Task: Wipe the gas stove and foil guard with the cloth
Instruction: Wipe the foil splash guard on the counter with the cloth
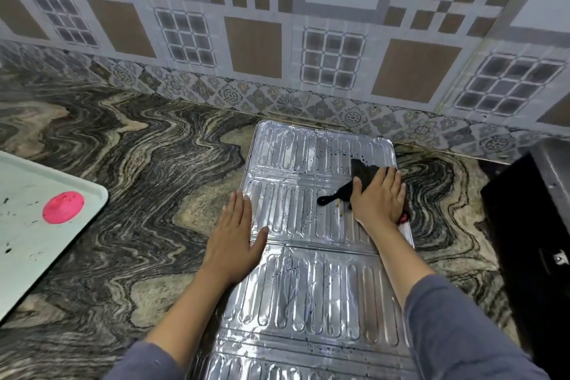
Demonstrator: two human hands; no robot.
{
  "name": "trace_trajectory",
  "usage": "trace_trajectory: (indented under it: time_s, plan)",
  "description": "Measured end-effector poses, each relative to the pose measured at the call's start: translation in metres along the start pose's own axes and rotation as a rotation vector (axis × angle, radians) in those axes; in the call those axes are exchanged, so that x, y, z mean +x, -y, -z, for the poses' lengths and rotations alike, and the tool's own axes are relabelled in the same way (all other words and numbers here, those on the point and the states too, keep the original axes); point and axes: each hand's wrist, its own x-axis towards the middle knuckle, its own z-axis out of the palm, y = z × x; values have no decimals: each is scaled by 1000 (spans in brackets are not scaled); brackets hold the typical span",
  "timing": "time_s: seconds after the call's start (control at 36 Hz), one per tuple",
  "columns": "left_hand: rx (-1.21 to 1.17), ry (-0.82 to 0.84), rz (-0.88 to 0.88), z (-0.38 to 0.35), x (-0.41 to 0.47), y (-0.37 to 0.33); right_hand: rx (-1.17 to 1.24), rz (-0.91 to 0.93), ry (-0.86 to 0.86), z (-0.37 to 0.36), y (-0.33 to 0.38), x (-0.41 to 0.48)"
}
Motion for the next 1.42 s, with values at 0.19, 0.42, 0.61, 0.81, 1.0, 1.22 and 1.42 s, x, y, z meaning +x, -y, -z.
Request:
trace_trajectory:
  time_s: [0.19, 0.42, 0.61, 0.81, 1.0, 1.22, 1.42]
  plan:
    - [1, 32, 28, 0, 1, 1, -23, 61, 11, -4, 19, 32]
    - [-23, 37, 32, 4, 0, -1, -9, 146, 29, -13, 51, 51]
    - [-4, 45, 38, 5, 0, -2, 6, 227, 46, -22, 85, 58]
    - [1, 64, 48, 5, 2, -3, 24, 298, 62, -31, 106, 56]
    - [-4, 58, 45, 6, 0, -4, -8, 195, 56, -29, 103, 51]
    - [-17, 58, 43, 6, 0, -3, 30, 167, 53, -35, 121, 45]
    - [-12, 62, 38, 5, 0, -1, -15, 381, 97, -44, 151, 42]
